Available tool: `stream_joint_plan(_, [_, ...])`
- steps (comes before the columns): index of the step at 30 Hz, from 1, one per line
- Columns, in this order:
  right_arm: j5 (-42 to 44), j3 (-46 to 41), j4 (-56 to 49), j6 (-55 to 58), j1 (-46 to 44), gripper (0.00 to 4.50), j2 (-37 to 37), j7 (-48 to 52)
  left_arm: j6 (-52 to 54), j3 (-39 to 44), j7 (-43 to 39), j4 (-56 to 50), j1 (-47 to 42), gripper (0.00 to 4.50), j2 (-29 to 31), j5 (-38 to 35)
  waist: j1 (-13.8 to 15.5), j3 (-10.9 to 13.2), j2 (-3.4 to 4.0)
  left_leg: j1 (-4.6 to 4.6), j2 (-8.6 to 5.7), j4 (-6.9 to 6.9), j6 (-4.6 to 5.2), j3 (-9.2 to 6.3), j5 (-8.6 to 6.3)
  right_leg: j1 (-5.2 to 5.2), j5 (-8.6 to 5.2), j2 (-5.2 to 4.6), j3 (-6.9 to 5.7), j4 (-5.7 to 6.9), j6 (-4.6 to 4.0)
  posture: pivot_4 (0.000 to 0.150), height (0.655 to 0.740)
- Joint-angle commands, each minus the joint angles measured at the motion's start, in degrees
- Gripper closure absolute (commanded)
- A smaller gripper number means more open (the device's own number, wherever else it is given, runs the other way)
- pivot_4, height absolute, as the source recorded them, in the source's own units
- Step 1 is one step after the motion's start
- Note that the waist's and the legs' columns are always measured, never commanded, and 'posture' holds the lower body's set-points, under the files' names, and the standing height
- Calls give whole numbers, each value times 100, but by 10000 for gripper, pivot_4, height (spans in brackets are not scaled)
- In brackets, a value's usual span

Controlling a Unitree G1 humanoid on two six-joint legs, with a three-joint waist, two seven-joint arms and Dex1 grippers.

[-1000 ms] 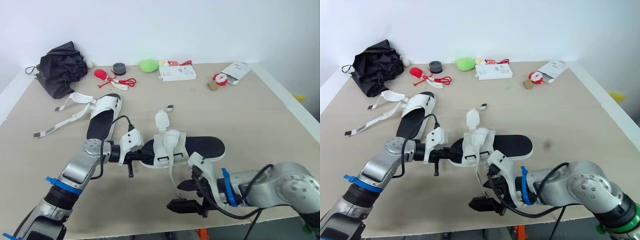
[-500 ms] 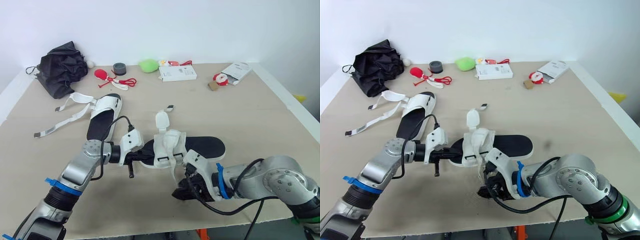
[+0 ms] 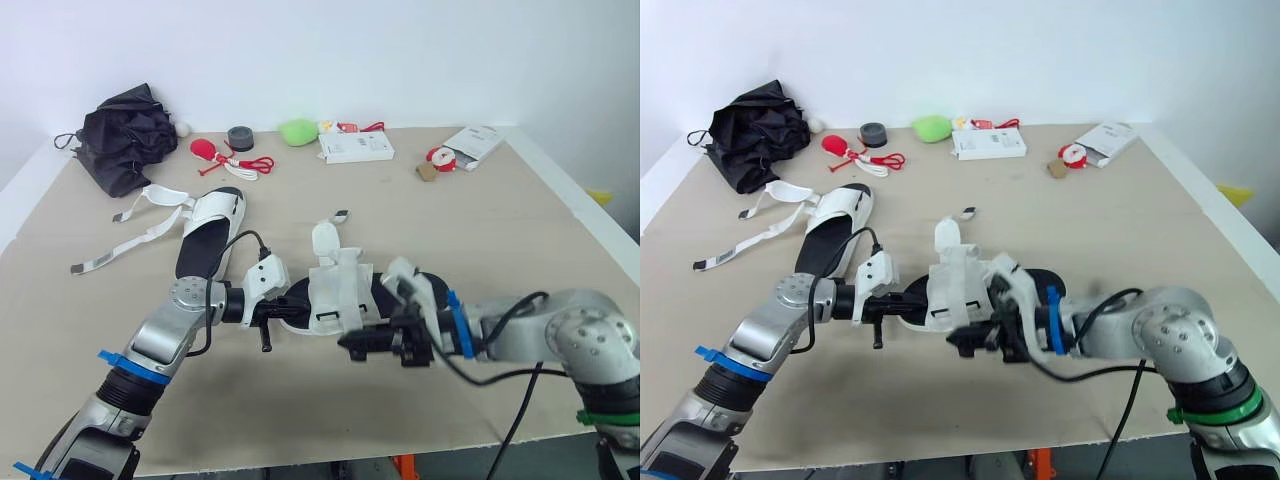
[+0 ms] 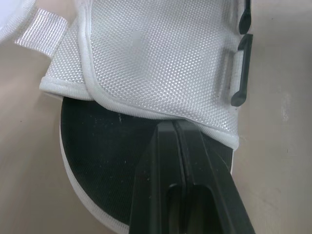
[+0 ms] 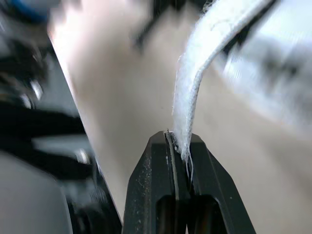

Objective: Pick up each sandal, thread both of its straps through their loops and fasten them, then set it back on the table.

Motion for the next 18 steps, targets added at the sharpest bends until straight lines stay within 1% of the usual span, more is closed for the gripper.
stream_joint_plan(1, [-123,-235,983,-80,-849,44382,275,-195,82,-127,73,241,29,45000,-66,88,1,0,-1,0,0,0,2,0,1,0,1,0,0,0,0,1500,7400])
stream_joint_plan(4, [-925,3,1313,-169,-1124,44382,493,-215,47,-118,100,336,-6,45000,-140,86,-6,-2,5,3,1,-1,2,4,1,0,3,5,7,0,-4,1500,7400])
stream_joint_plan(7, [-1173,104,1691,81,-1188,44382,688,-142,36,-93,135,401,-40,45000,-202,84,9,-2,5,-3,-1,-6,12,0,8,-4,13,5,7,0,6,1500,7400])
stream_joint_plan(11, [-1164,-1,1941,433,-1236,44382,910,-20,44,-25,155,413,15,45000,-205,69,4,-2,6,-7,-3,-7,13,8,7,-8,22,1,18,0,21,1500,7400])
stream_joint_plan(18, [-760,-242,2122,1061,-1220,44382,1187,7,60,-7,229,388,94,45000,-210,61,-2,-2,7,-3,0,-6,15,5,9,-7,27,7,16,0,19,1500,7400])
